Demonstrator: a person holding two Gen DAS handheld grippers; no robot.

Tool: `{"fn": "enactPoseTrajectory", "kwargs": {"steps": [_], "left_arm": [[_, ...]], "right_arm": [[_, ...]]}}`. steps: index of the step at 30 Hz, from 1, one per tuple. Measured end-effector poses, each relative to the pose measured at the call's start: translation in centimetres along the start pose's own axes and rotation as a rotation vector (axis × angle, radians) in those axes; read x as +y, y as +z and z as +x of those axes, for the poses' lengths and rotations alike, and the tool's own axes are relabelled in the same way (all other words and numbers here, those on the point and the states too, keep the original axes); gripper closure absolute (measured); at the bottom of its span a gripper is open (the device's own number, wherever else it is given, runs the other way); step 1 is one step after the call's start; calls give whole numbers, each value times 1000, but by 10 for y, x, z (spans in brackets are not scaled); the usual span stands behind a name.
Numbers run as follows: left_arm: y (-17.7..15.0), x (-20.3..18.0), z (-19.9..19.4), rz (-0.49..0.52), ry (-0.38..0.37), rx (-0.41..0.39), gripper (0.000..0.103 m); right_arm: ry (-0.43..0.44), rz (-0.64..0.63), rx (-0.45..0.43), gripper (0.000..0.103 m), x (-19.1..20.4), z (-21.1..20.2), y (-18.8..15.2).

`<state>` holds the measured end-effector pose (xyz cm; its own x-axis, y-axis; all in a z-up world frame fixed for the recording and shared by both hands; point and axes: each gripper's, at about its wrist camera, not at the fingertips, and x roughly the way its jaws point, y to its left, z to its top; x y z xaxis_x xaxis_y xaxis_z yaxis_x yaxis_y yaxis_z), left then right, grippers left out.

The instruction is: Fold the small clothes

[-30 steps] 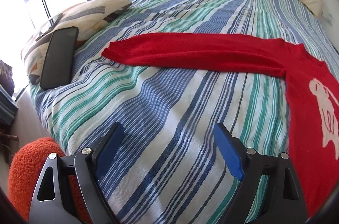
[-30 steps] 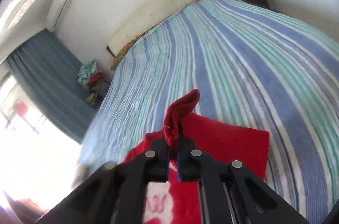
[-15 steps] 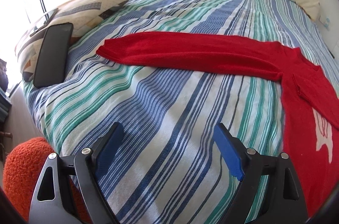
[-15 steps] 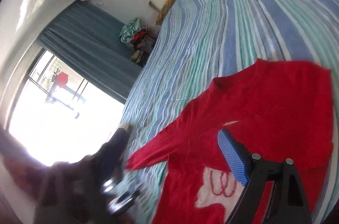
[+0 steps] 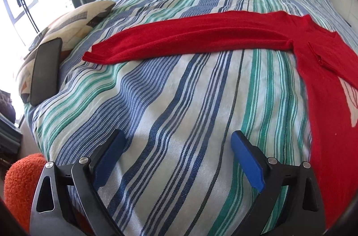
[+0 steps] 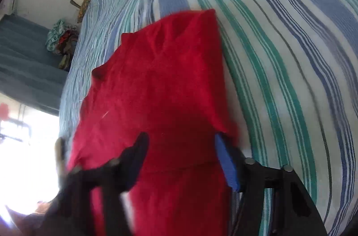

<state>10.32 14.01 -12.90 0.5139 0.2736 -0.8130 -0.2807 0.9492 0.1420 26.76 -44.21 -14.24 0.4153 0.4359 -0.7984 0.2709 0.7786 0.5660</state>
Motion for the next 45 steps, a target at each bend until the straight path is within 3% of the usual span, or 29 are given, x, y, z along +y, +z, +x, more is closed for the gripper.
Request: {"fn": "enactPoseTrajectory", "kwargs": {"steps": [3, 6, 9, 12, 16, 20, 22, 26, 29, 31, 33, 35, 41, 45], "left_arm": [[2, 1, 2, -7, -14, 14, 4], [3, 1, 5, -15, -18, 28, 2], [2, -1, 7, -5, -11, 31, 1], [0, -2, 7, 8, 0, 25, 1], [-3, -5, 8, 31, 17, 10, 1], [-5, -6, 10, 29, 26, 8, 1], [-5, -6, 11, 29, 25, 3, 1], [-7, -3, 12, 13, 1, -4, 1], [-6, 1, 13, 9, -29, 6, 1], [-6, 2, 13, 19, -44, 12, 1], [-6, 1, 12, 39, -57, 28, 1], [-1, 4, 8, 43, -90, 55, 1], [23, 37, -6, -134, -289, 54, 1], [49, 72, 7, -243, -337, 79, 1]], "right_arm": [[-28, -24, -90, 69, -2, -21, -2], [-87, -212, -95, 68, 26, -51, -19], [-72, -416, -25, 62, 53, -69, -61], [-75, -555, 77, 56, 61, -70, -123], [-243, -675, 238, 56, 40, -59, -206], [-338, -729, 229, 54, 22, -80, -257], [-333, -697, 197, 54, 21, -96, -264], [-308, -669, 24, 54, 34, -122, -263], [-245, -606, -69, 47, 42, -122, -257], [-258, -591, -64, 42, 39, -107, -257], [-303, -593, 26, 41, 40, -79, -263], [-300, -599, 16, 40, 41, -77, -265], [-279, -593, 6, 35, 35, -80, -267], [-278, -594, 3, 34, 33, -76, -272]]}}
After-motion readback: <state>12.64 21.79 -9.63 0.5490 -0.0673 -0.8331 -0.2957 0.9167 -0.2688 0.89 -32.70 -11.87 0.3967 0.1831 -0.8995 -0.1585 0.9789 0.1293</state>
